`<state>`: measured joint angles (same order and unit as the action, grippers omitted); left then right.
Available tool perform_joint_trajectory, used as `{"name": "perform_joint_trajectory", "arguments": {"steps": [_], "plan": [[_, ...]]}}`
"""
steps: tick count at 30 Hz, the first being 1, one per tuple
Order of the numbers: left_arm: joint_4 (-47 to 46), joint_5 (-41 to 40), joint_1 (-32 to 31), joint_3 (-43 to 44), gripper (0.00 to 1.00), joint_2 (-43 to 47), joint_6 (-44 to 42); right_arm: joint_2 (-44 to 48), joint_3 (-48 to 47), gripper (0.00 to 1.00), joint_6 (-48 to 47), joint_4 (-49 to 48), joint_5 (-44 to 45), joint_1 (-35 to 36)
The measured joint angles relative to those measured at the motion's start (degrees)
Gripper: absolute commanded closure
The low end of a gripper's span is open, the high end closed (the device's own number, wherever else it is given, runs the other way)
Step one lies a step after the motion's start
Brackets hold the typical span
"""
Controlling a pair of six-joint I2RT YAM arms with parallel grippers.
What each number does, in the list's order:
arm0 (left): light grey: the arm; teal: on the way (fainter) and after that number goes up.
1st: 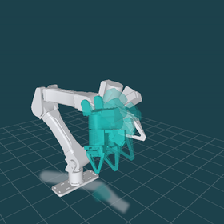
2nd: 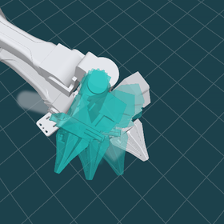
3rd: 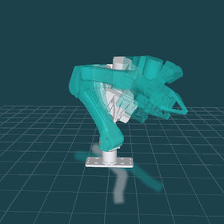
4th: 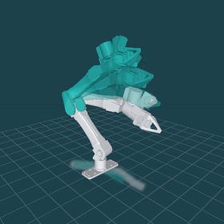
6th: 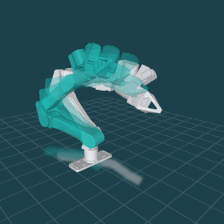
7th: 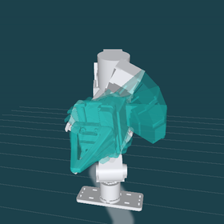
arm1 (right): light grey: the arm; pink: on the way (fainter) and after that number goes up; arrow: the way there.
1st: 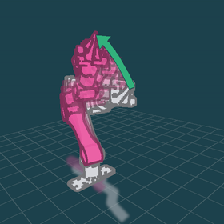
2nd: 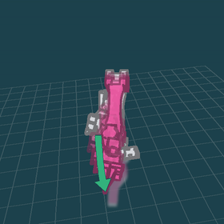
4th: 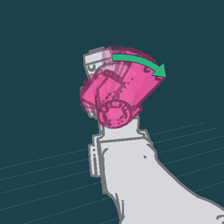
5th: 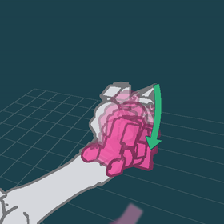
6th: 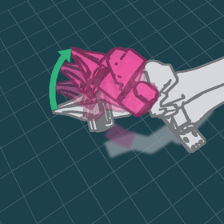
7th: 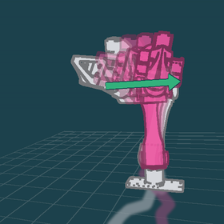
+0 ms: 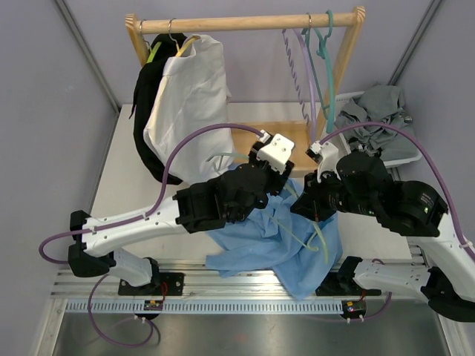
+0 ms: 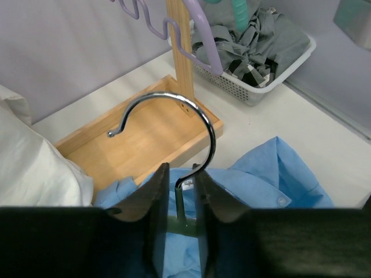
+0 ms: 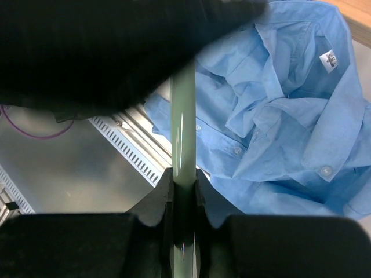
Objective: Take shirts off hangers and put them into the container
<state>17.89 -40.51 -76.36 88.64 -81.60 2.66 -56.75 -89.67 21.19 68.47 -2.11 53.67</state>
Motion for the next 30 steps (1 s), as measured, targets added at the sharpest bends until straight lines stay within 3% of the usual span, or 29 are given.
{"name": "perform_joint_trajectory", "arguments": {"steps": [1,2,8,15,18,23,30], "plan": [[-0.1,0.0,0.0,0.0,0.03,0.0,0.1,0.1,0.0,1.00,-0.2,0.0,-0.1,0.1],[-0.3,-0.1,0.0,0.0,0.01,0.0,0.5,0.1,0.0,1.00,-0.3,0.0,-0.1,0.1],[-3.2,-7.4,-2.6,-2.3,0.01,3.9,-0.6,0.2,-0.3,1.00,-0.9,0.0,0.3,0.1],[-18.3,-25.9,-13.4,-14.1,0.01,19.6,-12.6,-1.4,-5.4,1.00,-3.0,-0.1,8.9,0.1],[-21.0,-32.0,-15.6,-16.8,0.01,25.2,-13.6,-4.1,-8.5,1.00,-4.3,-0.6,13.1,0.1],[-14.9,-39.5,-17.1,-17.9,0.01,28.3,-6.7,-12.5,-15.8,1.00,-7.1,-2.4,21.1,0.2],[2.7,-41.8,-22.2,-18.1,0.01,27.5,8.6,-26.4,-26.6,1.00,-9.9,-4.7,32.7,0.2]]}}
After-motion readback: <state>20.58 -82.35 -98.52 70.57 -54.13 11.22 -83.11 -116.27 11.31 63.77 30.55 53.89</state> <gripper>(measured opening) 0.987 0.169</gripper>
